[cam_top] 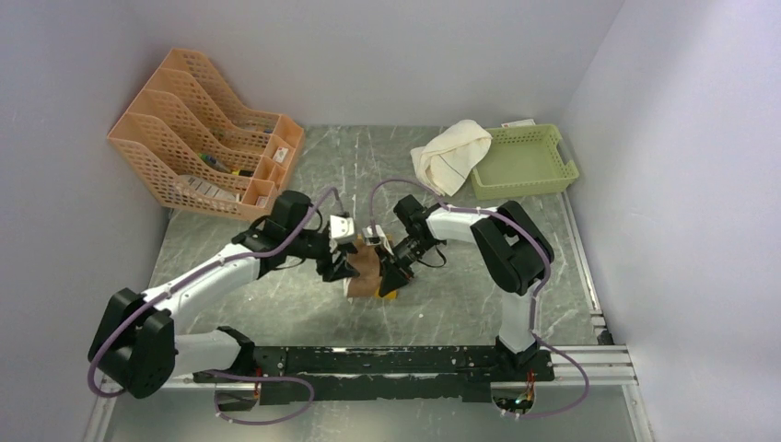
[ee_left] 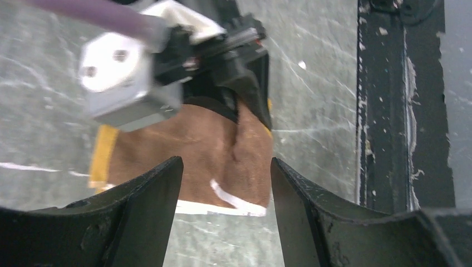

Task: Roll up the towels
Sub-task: Roll the towel at the center of the board.

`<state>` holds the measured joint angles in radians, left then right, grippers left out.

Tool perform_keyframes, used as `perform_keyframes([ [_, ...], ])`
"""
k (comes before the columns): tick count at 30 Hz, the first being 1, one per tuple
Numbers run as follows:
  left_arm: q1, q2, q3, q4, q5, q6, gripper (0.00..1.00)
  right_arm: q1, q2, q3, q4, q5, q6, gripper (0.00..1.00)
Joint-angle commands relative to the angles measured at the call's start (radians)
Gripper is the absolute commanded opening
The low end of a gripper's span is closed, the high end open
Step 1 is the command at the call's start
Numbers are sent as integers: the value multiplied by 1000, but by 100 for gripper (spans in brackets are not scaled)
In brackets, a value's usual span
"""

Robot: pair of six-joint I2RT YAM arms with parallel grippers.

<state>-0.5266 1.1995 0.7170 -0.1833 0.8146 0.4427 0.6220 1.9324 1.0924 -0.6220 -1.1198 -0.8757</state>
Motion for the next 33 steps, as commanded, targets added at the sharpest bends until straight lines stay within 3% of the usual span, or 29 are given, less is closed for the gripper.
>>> perform_keyframes([
  [1, -81, 40, -28, -31, -75, 45, 72, 2, 46, 17, -23, -25, 4, 16],
  [7, -148, 42, -93, 65, -120, 18, 73, -1, 34, 4, 13, -19, 31, 16],
  [15, -214, 137, -107, 127, -210, -1, 62, -1, 30, -5, 47, -41, 46, 16],
  [21, -216, 223, -54, 105, -248, -13, 58, -1, 27, -9, 57, -56, 42, 16],
  [26, -216, 307, 3, 65, -244, -14, 57, -1, 6, -22, 74, -59, 56, 22],
  [30, -215, 354, 42, 24, -208, 12, 48, -1, -7, -17, 69, -63, 59, 27],
  [31, -213, 362, 48, 12, -195, 20, 44, -1, -12, -18, 71, -62, 66, 31],
  [32, -212, 369, 55, 3, -178, 26, 39, -2, -22, -18, 79, -59, 75, 75],
  [33, -211, 375, 61, -7, -164, 31, 35, -4, -34, -24, 92, -57, 92, 97],
])
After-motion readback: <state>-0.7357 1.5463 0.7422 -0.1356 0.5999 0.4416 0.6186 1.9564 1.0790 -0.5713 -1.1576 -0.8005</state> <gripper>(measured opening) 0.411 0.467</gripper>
